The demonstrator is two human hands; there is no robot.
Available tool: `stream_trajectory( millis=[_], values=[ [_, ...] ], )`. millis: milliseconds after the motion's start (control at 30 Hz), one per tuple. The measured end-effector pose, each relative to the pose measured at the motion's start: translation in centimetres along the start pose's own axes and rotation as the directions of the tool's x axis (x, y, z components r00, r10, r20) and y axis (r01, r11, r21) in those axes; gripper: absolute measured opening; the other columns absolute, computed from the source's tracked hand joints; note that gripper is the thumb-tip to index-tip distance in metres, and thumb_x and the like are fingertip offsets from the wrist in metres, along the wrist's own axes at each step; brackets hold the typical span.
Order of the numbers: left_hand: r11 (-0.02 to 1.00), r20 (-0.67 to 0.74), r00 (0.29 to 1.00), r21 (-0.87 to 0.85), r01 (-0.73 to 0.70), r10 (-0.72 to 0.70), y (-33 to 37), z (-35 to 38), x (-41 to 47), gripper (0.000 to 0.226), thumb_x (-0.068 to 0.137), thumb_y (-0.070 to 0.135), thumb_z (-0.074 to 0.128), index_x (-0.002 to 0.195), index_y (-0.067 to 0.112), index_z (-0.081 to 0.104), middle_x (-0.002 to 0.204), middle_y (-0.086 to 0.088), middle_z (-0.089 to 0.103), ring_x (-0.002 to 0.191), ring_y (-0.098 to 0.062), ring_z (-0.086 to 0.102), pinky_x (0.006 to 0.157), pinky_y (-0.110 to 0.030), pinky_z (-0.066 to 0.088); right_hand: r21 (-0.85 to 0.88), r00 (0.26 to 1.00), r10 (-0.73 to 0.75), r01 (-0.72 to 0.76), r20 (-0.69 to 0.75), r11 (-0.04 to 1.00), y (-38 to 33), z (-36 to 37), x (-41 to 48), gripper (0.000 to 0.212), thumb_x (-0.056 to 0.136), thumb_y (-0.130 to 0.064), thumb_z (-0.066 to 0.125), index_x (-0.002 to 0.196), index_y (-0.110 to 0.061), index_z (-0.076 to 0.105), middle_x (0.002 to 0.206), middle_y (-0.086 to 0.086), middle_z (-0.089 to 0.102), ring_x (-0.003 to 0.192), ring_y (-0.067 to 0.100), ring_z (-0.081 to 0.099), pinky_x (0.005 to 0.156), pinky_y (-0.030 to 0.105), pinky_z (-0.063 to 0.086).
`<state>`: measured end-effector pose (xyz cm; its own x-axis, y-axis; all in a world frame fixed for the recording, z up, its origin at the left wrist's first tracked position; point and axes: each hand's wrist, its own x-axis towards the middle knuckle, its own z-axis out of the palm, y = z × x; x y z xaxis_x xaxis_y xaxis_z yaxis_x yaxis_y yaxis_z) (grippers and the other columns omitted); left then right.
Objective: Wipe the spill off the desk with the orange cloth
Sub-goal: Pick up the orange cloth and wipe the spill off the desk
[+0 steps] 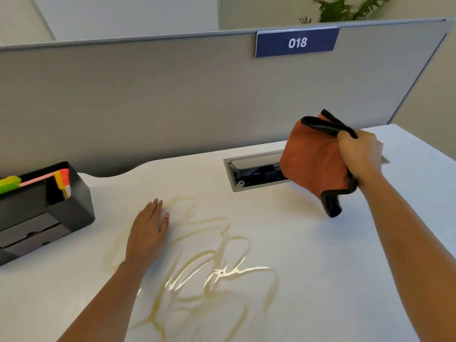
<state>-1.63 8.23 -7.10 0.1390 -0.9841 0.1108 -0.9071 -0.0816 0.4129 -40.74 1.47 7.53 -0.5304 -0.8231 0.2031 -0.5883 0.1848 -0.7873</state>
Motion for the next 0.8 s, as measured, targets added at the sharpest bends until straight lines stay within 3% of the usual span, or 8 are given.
stream_trajectory(
  millis=[100, 200, 333, 533, 633, 700, 767, 800],
  values=[
    [0.999, 0.001, 0.999, 0.003, 0.037, -0.037, -1.1, -1.2, -1.5, 0.049, 0.099, 0.029, 0.031, 0.144, 0.010, 0.028, 0.153, -0.006, 0.028, 0.143, -0.021, 0.022, 0.118, -0.032, 0.012, 0.091, 0.996, -0.046, 0.040, 0.070, 0.995, -2.7, 1.2, -2.3, 0.029, 0.089, -0.022, 0.041, 0.063, -0.011, 0.047, 0.060, 0.000, 0.044, 0.065, 0.023, 0.044, 0.055, 0.030, 0.032],
    [0.997, -0.010, 0.997, -0.001, 0.082, -0.082, -2.3, -2.3, -3.2, 0.049, 0.099, 0.029, 0.030, 0.144, 0.010, 0.029, 0.153, -0.006, 0.028, 0.143, -0.021, 0.022, 0.118, -0.033, 0.013, 0.114, 0.979, -0.184, 0.174, 0.083, 0.978, -4.9, 2.5, -5.3, 0.022, 0.092, -0.021, 0.042, 0.077, -0.008, 0.053, 0.061, -0.002, 0.046, 0.054, 0.011, 0.042, 0.048, 0.021, 0.031],
    [0.992, -0.035, 0.991, -0.008, 0.126, -0.126, -3.6, -3.3, -5.4, 0.049, 0.099, 0.029, 0.030, 0.144, 0.010, 0.029, 0.153, -0.006, 0.028, 0.143, -0.021, 0.022, 0.118, -0.033, 0.013, 0.141, 0.896, -0.357, 0.330, 0.264, 0.933, -6.2, 6.3, -10.6, 0.013, 0.096, -0.025, 0.048, 0.098, -0.014, 0.055, 0.069, -0.009, 0.051, 0.059, 0.001, 0.050, 0.051, 0.011, 0.034],
    [0.989, -0.065, 0.987, -0.015, 0.146, -0.147, -5.4, -3.4, -8.5, 0.049, 0.098, 0.028, 0.030, 0.144, 0.011, 0.028, 0.154, -0.005, 0.027, 0.143, -0.020, 0.021, 0.118, -0.032, 0.013, 0.069, 0.765, -0.292, 0.310, 0.574, 0.948, -3.4, 13.5, -17.5, 0.025, 0.092, -0.017, 0.051, 0.115, -0.009, 0.056, 0.065, -0.003, 0.053, 0.056, 0.011, 0.052, 0.048, 0.017, 0.038],
    [0.988, -0.082, 0.984, -0.015, 0.157, -0.157, -6.6, -3.6, -9.6, 0.048, 0.098, 0.026, 0.032, 0.144, 0.010, 0.030, 0.153, -0.006, 0.029, 0.143, -0.020, 0.022, 0.117, -0.033, 0.014, 0.038, 0.684, -0.275, 0.340, 0.675, 0.940, -2.1, 15.1, -19.7, 0.019, 0.090, -0.021, 0.057, 0.091, -0.003, 0.060, 0.063, -0.002, 0.048, 0.054, 0.011, 0.045, 0.051, 0.018, 0.036],
    [0.986, -0.095, 0.982, -0.015, 0.164, -0.165, -7.3, -3.9, -9.9, 0.047, 0.098, 0.024, 0.032, 0.143, 0.009, 0.031, 0.152, -0.007, 0.030, 0.142, -0.021, 0.023, 0.117, -0.033, 0.014, 0.053, 0.628, -0.277, 0.350, 0.727, 0.935, -1.8, 15.4, -20.2, 0.020, 0.089, -0.025, 0.060, 0.079, -0.008, 0.055, 0.061, -0.003, 0.045, 0.053, 0.010, 0.041, 0.051, 0.018, 0.033],
    [0.985, -0.099, 0.980, -0.017, 0.170, -0.171, -8.0, -4.0, -10.1, 0.047, 0.098, 0.024, 0.032, 0.143, 0.008, 0.031, 0.152, -0.007, 0.030, 0.142, -0.021, 0.023, 0.117, -0.033, 0.014, 0.080, 0.661, -0.273, 0.307, 0.699, 0.948, -1.9, 15.4, -19.9, 0.026, 0.089, -0.033, 0.058, 0.077, -0.011, 0.054, 0.063, 0.000, 0.048, 0.057, 0.013, 0.045, 0.056, 0.023, 0.038],
    [0.985, -0.098, 0.980, -0.022, 0.171, -0.172, -8.3, -4.0, -10.0, 0.047, 0.098, 0.024, 0.032, 0.143, 0.008, 0.031, 0.152, -0.007, 0.030, 0.142, -0.021, 0.023, 0.117, -0.032, 0.014, 0.078, 0.709, -0.279, 0.303, 0.648, 0.950, -1.9, 15.4, -19.6, 0.029, 0.089, -0.040, 0.056, 0.086, -0.011, 0.058, 0.074, 0.004, 0.057, 0.069, 0.017, 0.053, 0.065, 0.028, 0.045]
  ],
)
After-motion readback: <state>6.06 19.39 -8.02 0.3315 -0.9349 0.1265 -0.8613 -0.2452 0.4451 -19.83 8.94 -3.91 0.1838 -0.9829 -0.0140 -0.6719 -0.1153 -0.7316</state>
